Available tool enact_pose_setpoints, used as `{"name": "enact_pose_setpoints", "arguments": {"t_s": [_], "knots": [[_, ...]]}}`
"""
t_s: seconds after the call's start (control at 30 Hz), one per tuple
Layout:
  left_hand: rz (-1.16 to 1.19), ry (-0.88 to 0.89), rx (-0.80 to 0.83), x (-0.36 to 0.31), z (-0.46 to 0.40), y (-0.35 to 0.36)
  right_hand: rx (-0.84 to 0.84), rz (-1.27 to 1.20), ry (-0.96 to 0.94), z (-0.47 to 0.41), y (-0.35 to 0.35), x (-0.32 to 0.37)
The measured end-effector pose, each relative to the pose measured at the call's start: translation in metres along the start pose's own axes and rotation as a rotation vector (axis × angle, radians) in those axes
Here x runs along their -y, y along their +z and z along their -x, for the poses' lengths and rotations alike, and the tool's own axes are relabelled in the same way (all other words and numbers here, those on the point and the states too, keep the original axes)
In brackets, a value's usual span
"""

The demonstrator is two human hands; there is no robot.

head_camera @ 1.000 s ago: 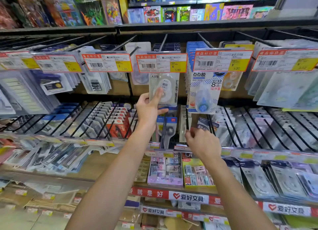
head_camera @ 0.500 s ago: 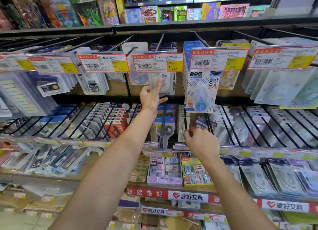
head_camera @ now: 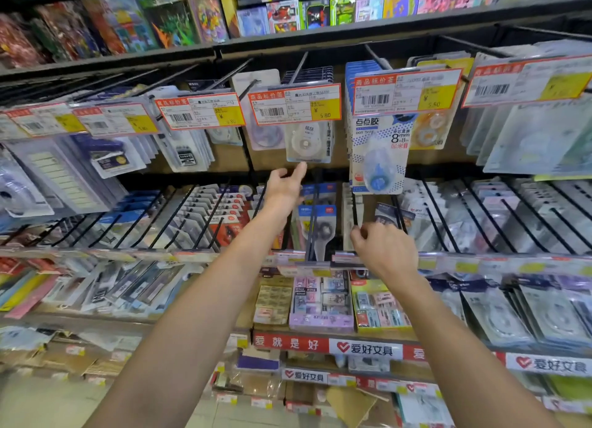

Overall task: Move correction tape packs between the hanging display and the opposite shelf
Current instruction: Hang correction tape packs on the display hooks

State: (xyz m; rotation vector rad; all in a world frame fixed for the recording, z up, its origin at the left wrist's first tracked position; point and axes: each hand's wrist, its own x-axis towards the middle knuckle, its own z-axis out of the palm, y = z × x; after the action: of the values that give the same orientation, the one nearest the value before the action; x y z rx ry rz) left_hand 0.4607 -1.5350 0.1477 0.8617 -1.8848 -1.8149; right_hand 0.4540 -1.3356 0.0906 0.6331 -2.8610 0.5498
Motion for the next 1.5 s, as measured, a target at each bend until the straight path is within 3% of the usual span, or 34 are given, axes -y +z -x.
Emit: {"name": "enact_pose_setpoints", "arguments": {"t_s": [0.17,0.27,0.33,0.53,0.7,0.93,1.07,1.27,1.5], "knots": [[-0.644,0.185,0.196,0.011,0.057,-0.061,0.044,-0.036,0.007,-0.001,-0.005,0.002],[-1.037,0.334,0.213,0.013,0.090,-0.090,0.093,-0.030,-0.016,0.000,-0.013,0.003],[-1.158,0.330,0.198,0.017,0.107,-0.105,0.117,0.007,-0.031,0.006,-0.018,0.004],[-1.246,0.270,0.198,0.044,0.157,-0.142,0.210,0.092,-0.032,0.050,-0.038,0.018],[-1.275,0.185,0.234,0.095,0.196,-0.161,0.119,0.096,-0.104,0.115,-0.039,0.030],[-1.308,0.047,0.450,0.178,0.256,-0.179,0.265,0.071,-0.005,0.211,-0.051,0.033],[-1.336,-0.018,0.581,0.188,0.288,-0.176,0.326,0.053,0.068,0.251,-0.053,0.012],[-1.413,0.130,0.683,0.163,0.313,-0.124,0.327,-0.052,0.239,0.307,-0.070,-0.037],[-1.445,0.338,0.910,0.128,0.355,0.021,0.464,-0.110,0.442,0.375,-0.102,-0.157]]}}
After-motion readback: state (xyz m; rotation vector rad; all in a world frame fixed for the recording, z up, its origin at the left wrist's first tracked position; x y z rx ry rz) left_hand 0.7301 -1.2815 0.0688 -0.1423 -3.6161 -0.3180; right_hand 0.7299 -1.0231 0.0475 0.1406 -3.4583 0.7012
